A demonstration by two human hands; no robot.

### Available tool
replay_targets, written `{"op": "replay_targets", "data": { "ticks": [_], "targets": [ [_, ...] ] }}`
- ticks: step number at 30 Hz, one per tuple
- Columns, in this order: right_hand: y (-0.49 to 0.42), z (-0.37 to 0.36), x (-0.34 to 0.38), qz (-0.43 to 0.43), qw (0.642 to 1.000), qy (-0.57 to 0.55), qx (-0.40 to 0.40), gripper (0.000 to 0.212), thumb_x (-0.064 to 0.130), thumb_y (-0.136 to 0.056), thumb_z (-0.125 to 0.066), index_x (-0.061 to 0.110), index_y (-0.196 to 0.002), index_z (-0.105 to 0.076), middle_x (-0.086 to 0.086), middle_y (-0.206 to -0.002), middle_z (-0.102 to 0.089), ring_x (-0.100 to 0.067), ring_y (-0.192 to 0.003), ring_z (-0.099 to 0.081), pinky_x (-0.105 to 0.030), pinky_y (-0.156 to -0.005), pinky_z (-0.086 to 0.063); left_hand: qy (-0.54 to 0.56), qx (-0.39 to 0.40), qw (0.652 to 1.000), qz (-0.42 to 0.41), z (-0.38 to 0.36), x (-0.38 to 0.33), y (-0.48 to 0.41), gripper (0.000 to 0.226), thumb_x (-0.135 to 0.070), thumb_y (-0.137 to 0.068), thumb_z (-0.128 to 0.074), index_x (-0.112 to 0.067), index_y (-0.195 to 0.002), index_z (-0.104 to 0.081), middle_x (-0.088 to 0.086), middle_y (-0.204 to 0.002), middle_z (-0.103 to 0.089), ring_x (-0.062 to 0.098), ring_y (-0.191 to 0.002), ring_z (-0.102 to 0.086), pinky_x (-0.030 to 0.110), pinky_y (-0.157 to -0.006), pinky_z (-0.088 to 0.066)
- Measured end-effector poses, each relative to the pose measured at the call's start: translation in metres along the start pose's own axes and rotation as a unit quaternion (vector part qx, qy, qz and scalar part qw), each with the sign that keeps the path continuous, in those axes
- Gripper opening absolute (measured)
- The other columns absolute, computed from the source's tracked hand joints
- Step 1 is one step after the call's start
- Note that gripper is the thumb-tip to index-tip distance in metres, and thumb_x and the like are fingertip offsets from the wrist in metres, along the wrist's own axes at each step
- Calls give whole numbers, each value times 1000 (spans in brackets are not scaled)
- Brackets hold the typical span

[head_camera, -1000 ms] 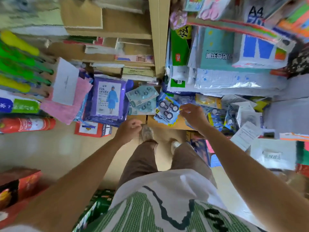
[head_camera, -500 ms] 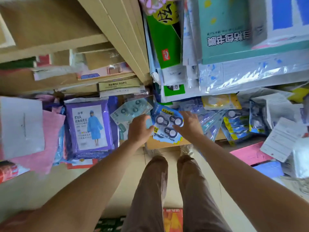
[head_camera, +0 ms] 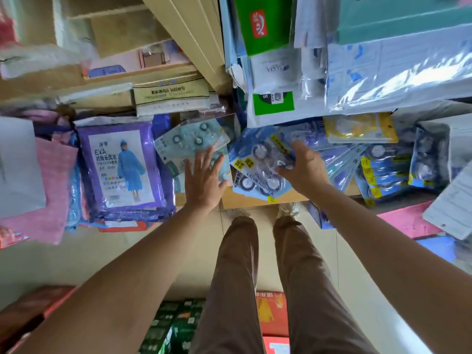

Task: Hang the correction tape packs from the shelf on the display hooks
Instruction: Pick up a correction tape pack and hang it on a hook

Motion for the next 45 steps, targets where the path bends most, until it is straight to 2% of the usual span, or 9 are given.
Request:
{"op": "replay_targets", "data": {
  "ticks": [8,12,16,20,26,31,34,38,45],
  "targets": [
    [85,46,-71,-91,977,-185,-54,28,18,-84,-74,7,-98,-53,0,-73,-57,-25,-69,-51,-17,-52,-37,181,-95,970,133,31,-45,28,60,-32,-79,-73,-15,-134,-57,12,-140,-54,38,-126,-47,47,-101,-39],
    [114,51,-99,-112,973,-186,-80,27,15,-84,-73,4,-96,-52,-14,-79,-58,-34,-73,-53,-34,-61,-42,421,-44,866,265,-2,-73,48,61,-33,-79,-78,-8,-131,-57,14,-125,-59,32,-115,-58,38,-95,-46],
    [129,52,-114,-121,972,-184,-78,23,11,-88,-69,2,-98,-50,-5,-74,-49,-26,-70,-46,-22,-53,-35,521,-12,757,394,-27,-101,54,93,-49,-73,-80,-14,-148,-38,17,-140,-43,37,-127,-51,48,-103,-47],
    [131,50,-125,-123,971,-191,-70,24,10,-90,-67,5,-109,-54,0,-80,-56,-21,-73,-50,-9,-50,-37,449,54,754,476,-37,-104,47,105,-64,-74,-77,-13,-151,-27,17,-145,-33,36,-130,-46,47,-104,-43],
    [126,47,-137,-126,968,-201,-75,31,11,-90,-68,8,-118,-55,11,-82,-55,-19,-80,-54,-13,-53,-35,483,-5,721,497,-44,-91,38,98,-49,-64,-89,-24,-146,-41,12,-138,-37,33,-122,-53,45,-97,-53],
    [131,50,-137,-126,965,-218,-76,33,14,-90,-69,9,-119,-54,0,-93,-61,-20,-82,-58,-21,-62,-45,646,-50,629,429,-38,-97,49,66,-9,-78,-86,-18,-129,-45,1,-121,-56,20,-108,-58,33,-91,-53],
    [140,59,-131,-126,964,-223,-75,31,13,-88,-69,9,-115,-55,-1,-92,-60,-23,-82,-59,-34,-69,-51,670,-56,627,394,-21,-92,59,72,-9,-80,-84,-22,-141,-49,-6,-115,-60,21,-100,-65,33,-81,-61],
    [156,80,-117,-123,960,-240,-76,30,15,-89,-69,10,-114,-55,0,-90,-61,-23,-82,-61,-37,-71,-54,631,-11,663,402,-5,-74,79,43,-25,-70,-87,-5,-104,-67,3,-90,-67,18,-75,-56,28,-64,-48],
    [191,130,-78,-103,963,-236,-81,35,19,-90,-70,9,-120,-55,7,-80,-56,-20,-75,-53,-29,-67,-40,475,-65,828,292,120,-51,114,19,-29,-75,-81,-15,-80,-69,1,-74,-69,25,-72,-65,36,-67,-52]
  ]
}}
Point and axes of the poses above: each hand's wrist, its own y-axis away from the middle knuckle, its own z-axis out of the back of the hand, x = y × z, the point moved 10 cm from there along -y, towards the middle knuckle
